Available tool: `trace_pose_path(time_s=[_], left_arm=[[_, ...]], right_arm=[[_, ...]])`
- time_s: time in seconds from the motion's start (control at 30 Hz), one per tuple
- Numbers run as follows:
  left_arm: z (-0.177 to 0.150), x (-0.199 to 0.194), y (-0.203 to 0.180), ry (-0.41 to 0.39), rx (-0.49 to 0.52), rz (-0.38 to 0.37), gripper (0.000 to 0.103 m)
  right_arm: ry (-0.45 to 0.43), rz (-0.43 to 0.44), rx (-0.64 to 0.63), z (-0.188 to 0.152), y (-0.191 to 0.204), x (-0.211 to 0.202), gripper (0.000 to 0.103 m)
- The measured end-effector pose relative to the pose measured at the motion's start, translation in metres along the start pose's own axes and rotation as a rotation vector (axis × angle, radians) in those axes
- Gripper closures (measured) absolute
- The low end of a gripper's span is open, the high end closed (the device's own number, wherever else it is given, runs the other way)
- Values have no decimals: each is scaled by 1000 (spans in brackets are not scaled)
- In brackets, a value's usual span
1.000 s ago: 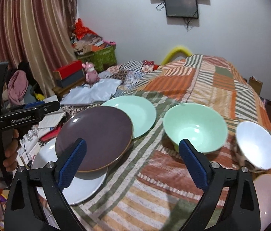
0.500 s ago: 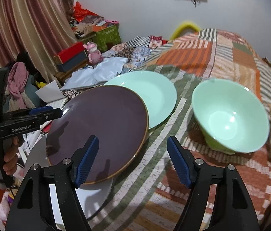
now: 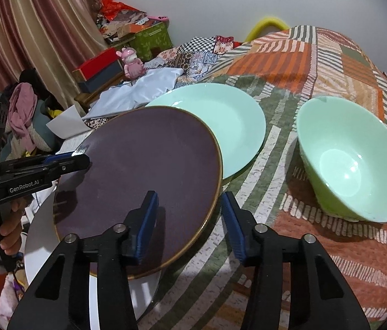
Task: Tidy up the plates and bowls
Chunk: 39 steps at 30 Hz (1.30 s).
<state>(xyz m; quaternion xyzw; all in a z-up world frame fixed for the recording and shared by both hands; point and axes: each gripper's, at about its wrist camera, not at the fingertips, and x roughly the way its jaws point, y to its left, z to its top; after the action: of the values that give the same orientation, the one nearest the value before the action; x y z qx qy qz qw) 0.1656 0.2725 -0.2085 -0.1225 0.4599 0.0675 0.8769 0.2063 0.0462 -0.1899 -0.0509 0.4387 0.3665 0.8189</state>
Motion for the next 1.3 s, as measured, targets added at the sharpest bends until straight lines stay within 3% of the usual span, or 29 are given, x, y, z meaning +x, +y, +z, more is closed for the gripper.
trace_pose_path(time_s=[0.17, 0.67, 1.3], left_arm=[[-1, 3, 3, 10, -11, -15, 76], [-3, -4, -5, -10, -7, -41, 76], [-15, -38, -44, -51, 27, -81, 76]], right_arm=[[27, 22, 17, -1, -2, 7, 68], [15, 19, 63, -5, -12, 1, 70], [-54, -9, 75, -17, -23, -49, 71]])
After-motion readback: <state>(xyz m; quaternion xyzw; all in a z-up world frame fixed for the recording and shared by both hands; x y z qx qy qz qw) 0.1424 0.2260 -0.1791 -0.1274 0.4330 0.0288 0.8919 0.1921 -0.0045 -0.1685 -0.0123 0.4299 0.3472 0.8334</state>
